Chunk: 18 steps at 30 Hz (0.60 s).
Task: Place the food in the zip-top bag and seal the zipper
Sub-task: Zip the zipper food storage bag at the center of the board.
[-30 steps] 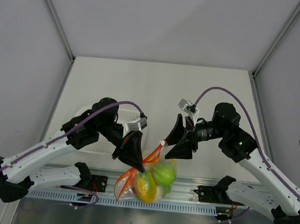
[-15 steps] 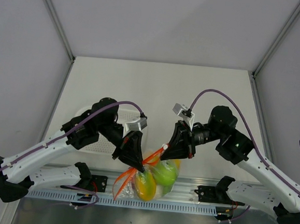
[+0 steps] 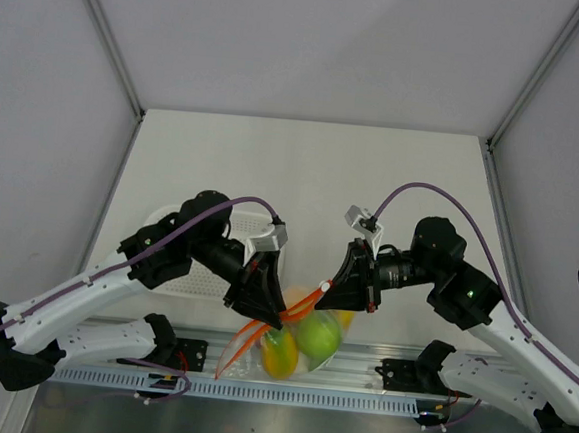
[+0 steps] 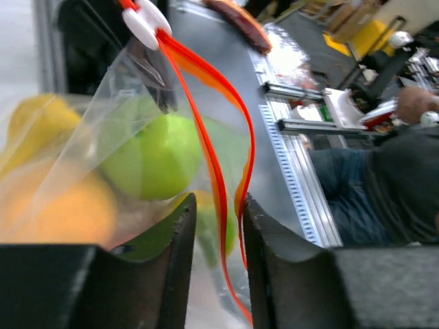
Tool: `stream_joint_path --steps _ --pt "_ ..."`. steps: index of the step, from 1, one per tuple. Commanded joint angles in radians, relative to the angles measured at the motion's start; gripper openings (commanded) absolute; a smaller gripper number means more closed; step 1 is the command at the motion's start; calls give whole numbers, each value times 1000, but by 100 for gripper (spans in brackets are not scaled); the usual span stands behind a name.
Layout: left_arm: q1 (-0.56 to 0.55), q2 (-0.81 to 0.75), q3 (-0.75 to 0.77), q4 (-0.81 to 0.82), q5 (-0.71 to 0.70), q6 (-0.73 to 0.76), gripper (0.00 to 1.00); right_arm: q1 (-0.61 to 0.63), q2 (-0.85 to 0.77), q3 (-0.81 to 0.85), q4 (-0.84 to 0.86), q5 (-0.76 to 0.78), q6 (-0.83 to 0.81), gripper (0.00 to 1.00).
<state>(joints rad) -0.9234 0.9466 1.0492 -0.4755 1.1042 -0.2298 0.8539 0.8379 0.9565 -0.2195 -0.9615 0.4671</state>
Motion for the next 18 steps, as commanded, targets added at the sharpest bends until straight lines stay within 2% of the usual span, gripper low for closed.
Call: stream_joint_path --steps 1,2,3,5,10,13,14,16,18 --pt "3 11 9 -61 -174 44 38 -6 -46 -13 -87 186 -22 0" --pt "3 14 6 -61 -205 44 42 -7 -60 -16 -127 228 -18 0" --pt "3 18 0 -69 -283 41 52 -7 -68 -19 -147 274 -15 0" --pt "3 21 -5 -75 -361 41 54 -18 -74 -33 -199 377 8 0" --pt "3 -3 -2 -39 -538 30 74 -27 -72 -103 -233 503 68 0" --pt "1 -37 0 18 -642 21 80 -26 -77 -134 -248 575 88 0" --pt "3 -40 2 37 -661 15 86 -27 -79 -153 -245 576 90 0" --pt "3 -35 8 87 -655 15 87 -26 -86 -162 -228 567 96 0" --pt "3 -6 21 126 -639 10 81 -24 -94 -170 -222 557 93 0"
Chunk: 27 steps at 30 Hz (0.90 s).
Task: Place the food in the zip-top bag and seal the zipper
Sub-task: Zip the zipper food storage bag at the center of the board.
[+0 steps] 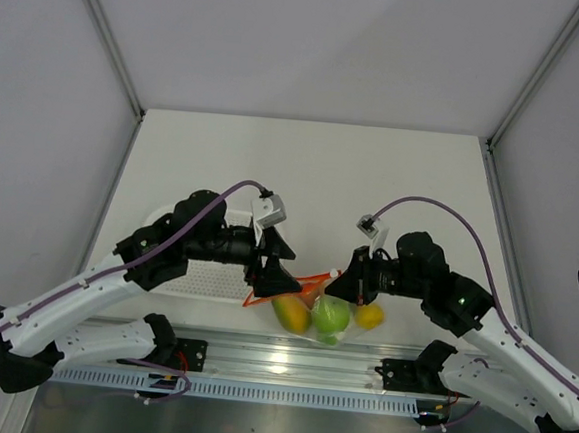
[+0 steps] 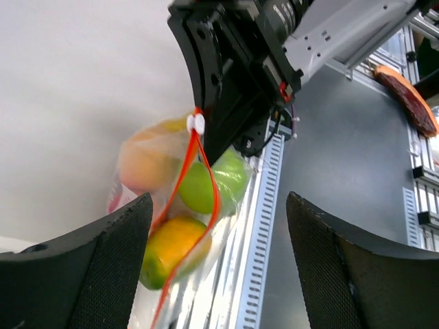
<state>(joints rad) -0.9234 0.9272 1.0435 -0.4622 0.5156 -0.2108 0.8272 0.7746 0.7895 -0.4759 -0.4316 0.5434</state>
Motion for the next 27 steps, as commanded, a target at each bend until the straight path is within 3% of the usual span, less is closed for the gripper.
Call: stream_joint_path --steps 1,5,7,14,27 --pt "3 25 29 131 -45 -13 79 3 -40 -1 27 28 15 0" --pt "3 94 49 226 -3 -50 58 7 -55 14 5 19 7 0" --pt "3 149 76 241 38 -73 53 10 -67 25 -9 25 7 0" --pt "-2 262 122 281 109 -124 57 12 -84 25 -21 17 13 0" --pt "-35 343 168 220 120 -121 48 15 -90 33 -7 28 12 0"
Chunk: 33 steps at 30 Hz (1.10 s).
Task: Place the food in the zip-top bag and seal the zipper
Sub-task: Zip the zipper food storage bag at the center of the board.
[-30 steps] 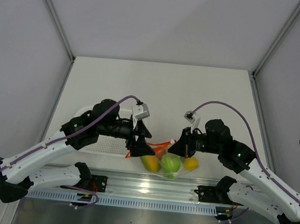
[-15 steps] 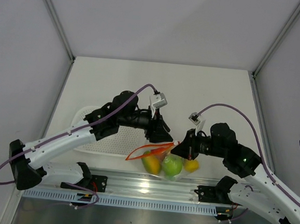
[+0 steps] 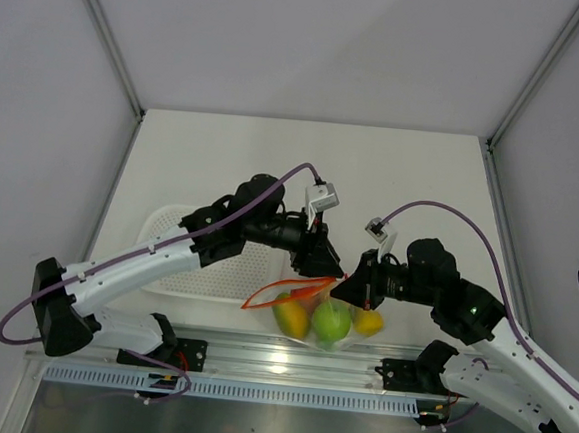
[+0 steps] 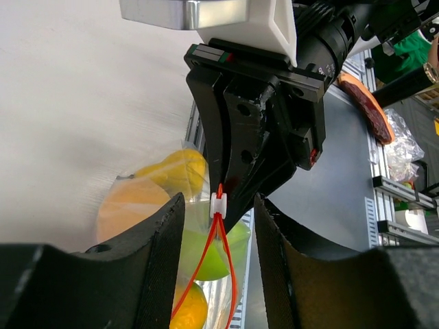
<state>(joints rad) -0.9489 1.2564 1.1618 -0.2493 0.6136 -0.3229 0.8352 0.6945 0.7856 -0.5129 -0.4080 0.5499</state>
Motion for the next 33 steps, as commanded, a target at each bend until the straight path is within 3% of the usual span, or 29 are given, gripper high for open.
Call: stream_joint_path --steps 1,12,20,33 --pt "-13 20 52 4 23 -8 47 7 -13 37 31 6 7 0" --pt "-36 47 49 -8 35 1 34 4 -27 37 30 14 5 0" --pt "-36 37 32 -18 32 8 1 5 -26 32 40 23 18 0" --pt "-36 9 -2 -28 20 19 1 4 -88 -9 102 89 96 0"
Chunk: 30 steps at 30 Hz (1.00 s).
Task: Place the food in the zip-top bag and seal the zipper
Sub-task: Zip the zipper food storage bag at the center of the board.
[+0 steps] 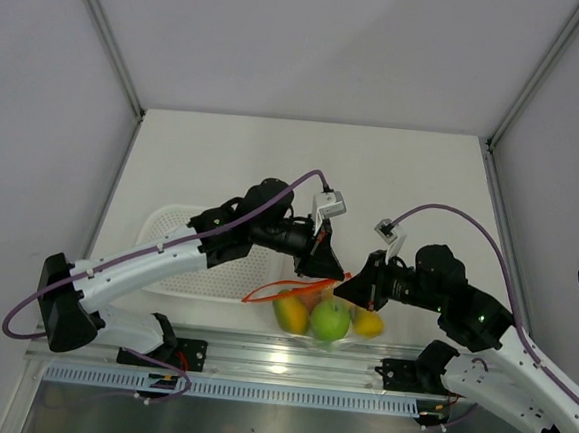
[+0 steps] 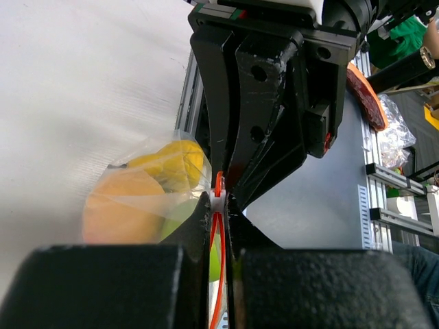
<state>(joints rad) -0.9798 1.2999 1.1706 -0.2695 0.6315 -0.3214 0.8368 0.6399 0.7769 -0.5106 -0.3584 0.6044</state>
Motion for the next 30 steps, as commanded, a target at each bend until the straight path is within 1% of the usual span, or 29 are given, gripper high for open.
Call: stream_joint_path --steps 1,4,11,19,30 --pt "-5 -34 -15 -11 -1 21 0 -2 -40 -8 107 45 50 0" --pt "-5 -44 -29 -19 -13 24 1 -10 -63 -28 144 47 93 0" --pt "-5 -74 -77 -37 -38 35 1 -27 -94 -44 147 61 129 0" --pt "-5 -140 -135 -60 -61 47 1 -42 -97 -39 115 81 140 0" --pt "-3 -240 -172 -146 -81 73 1 -65 -100 -18 75 104 118 0"
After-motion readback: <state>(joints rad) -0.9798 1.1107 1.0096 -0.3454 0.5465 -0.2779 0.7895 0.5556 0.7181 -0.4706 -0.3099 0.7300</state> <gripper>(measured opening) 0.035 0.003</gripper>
